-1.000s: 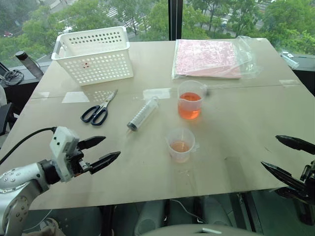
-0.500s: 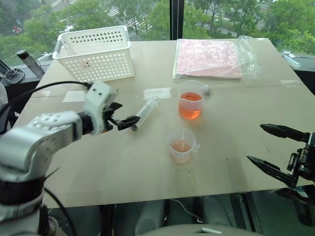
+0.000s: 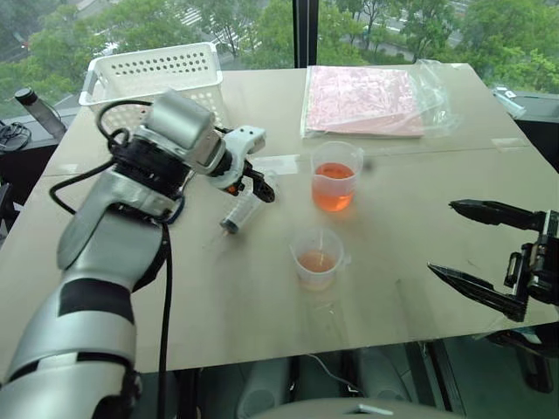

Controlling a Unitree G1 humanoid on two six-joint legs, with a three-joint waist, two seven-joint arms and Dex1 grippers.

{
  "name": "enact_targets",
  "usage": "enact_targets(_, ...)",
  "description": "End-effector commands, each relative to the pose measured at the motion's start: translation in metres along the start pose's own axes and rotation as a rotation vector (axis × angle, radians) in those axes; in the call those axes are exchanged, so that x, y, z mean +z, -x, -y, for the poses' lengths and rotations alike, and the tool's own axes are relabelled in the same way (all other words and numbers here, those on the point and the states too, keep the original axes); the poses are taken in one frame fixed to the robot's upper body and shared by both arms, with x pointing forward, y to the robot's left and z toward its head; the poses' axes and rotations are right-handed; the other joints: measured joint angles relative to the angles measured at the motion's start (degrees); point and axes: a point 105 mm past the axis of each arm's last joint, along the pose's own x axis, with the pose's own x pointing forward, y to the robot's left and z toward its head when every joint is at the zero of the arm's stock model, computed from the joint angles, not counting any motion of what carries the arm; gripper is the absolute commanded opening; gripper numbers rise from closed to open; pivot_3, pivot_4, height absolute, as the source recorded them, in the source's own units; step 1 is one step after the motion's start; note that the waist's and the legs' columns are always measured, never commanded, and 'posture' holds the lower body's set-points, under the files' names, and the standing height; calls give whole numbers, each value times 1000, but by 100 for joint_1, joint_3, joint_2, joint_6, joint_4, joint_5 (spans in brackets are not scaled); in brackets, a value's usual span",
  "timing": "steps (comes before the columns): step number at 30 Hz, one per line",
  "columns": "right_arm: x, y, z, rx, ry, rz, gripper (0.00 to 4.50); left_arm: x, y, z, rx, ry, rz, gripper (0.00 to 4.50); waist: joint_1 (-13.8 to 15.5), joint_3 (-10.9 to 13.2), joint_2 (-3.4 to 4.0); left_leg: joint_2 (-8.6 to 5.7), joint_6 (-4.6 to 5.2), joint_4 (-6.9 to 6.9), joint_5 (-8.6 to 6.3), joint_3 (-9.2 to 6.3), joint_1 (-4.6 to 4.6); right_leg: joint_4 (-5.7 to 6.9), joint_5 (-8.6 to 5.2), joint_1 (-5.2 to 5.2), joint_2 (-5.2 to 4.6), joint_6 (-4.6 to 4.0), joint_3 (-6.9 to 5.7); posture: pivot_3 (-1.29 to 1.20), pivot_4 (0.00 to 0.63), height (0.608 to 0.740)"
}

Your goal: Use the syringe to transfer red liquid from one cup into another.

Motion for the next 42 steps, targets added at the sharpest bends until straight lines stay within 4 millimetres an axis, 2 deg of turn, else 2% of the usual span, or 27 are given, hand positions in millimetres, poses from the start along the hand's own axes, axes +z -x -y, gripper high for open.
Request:
enact_targets(1, 8, -2, -5, -5, 14, 9, 4318, 11, 4, -12, 51, -18, 24, 4495, 3, 0, -1, 0, 0, 2, 0, -2, -6, -1, 0, -4, -3, 0, -1, 0, 150, 740)
enact_targets(5, 5, -1, -11, -21, 6, -8, 4318, 11, -5, -15, 47, -44, 2, 4495, 3, 1, -2, 0, 2, 40, -1, -7, -71, 13, 2, -55, -5, 2, -7, 0, 150, 740)
enact_targets(8, 6, 1, -13, -37, 12, -15, 4500, 6, -12, -16, 36, -50, -27, 3712, 4, 2, -5, 0, 10, 53, -6, -8, -78, 13, 2, -54, -5, 3, -11, 0, 150, 740)
enact_targets(13, 5, 2, -14, -45, 17, -21, 4500, 5, -10, -16, 8, -42, -29, 1698, 3, 2, -5, -1, 19, 69, -11, -6, -77, 21, 7, -52, 1, 11, -10, 0, 150, 740)
enact_targets(14, 4, 2, -13, -46, 16, -22, 4500, 6, -8, -17, 7, -38, -25, 1446, 2, 2, -5, -1, 26, 70, -15, -6, -77, 22, 7, -52, 1, 11, -9, 0, 150, 740)
enact_targets(18, 1, 2, -12, -51, 15, -26, 4500, 7, 6, -21, -22, 14, 9, 1412, -12, 5, -9, -1, 32, 71, -18, -7, -77, 24, 7, -53, 1, 11, -9, 0, 150, 740)
enact_targets(20, -2, 2, -10, -50, 17, -30, 4500, 17, 25, -16, -105, 65, 99, 1412, -14, 8, -13, 0, 24, 70, -14, -6, -77, 24, 7, -53, 1, 11, -8, 0, 150, 740)
enact_targets(22, -3, 2, -8, -52, 18, -30, 4500, 31, 52, -8, -198, 62, 230, 1412, -14, 12, -18, 3, 22, 72, -13, -7, -82, 26, 7, -59, -4, 11, -8, 0, 150, 740)
enact_targets(25, -5, 1, -2, -55, 24, -29, 4500, 56, 92, 12, -301, -116, 520, 1412, -12, 14, -20, 4, 21, 72, -12, -6, -83, 26, 7, -60, -10, 11, -7, 0, 150, 740)
enact_targets(26, -6, 1, -1, -59, 25, -25, 4500, 68, 117, 34, -477, -165, 699, 1412, 5, 9, -12, 4, 20, 73, -12, -7, -83, 26, 7, -60, -17, 11, -8, 0, 150, 740)
enact_targets(28, -7, 0, 2, -67, 26, -23, 4500, 75, 151, 54, -670, -215, 924, 1412, 54, 9, -12, 2, 19, 74, -11, -10, -80, 23, 7, -56, -29, 11, -13, 0, 150, 740)
enact_targets(30, -6, 0, 3, -71, 34, -26, 4500, 81, 162, 62, -700, -222, 1043, 1412, 73, 9, -12, 2, 18, 84, -11, -18, -82, 22, 8, -51, -30, 11, -22, 0, 150, 740)
enact_targets(31, -6, 0, 6, -93, 33, -27, 4500, 85, 167, 68, -709, -253, 1155, 1412, 67, 8, -11, 1, 18, 89, -11, -19, -82, 23, 8, -50, -30, 11, -22, 0, 150, 740)
enact_targets(33, -3, 1, 13, -139, 48, -20, 4500, 88, 168, 77, -669, -339, 1298, 1412, 56, 5, -7, -1, 18, 90, -11, -15, -71, 27, 9, -42, -30, 13, -19, 0, 150, 740)
enact_targets(35, -3, 0, 20, -189, 47, -34, 4500, 88, 169, 82, -721, -324, 1346, 1412, 37, 6, -7, -1, 15, 90, -9, -14, -62, 31, 10, -36, -30, 12, -18, 0, 150, 740)
enact_targets(38, 3, -5, 32, -277, 22, -12, 4500, 89, 151, 101, -790, -412, 1399, 1412, 2, 6, -7, -2, 10, 93, -6, -12, -58, 46, 10, -37, -27, 12, -16, 0, 150, 740)
enact_targets(42, 5, -13, 46, -388, 29, -53, 4500, 89, 119, 111, -721, -533, 1445, 1412, 2, 4, -4, -3, 9, 93, -5, -7, -55, 48, 10, -37, -27, 11, -13, 0, 150, 740)
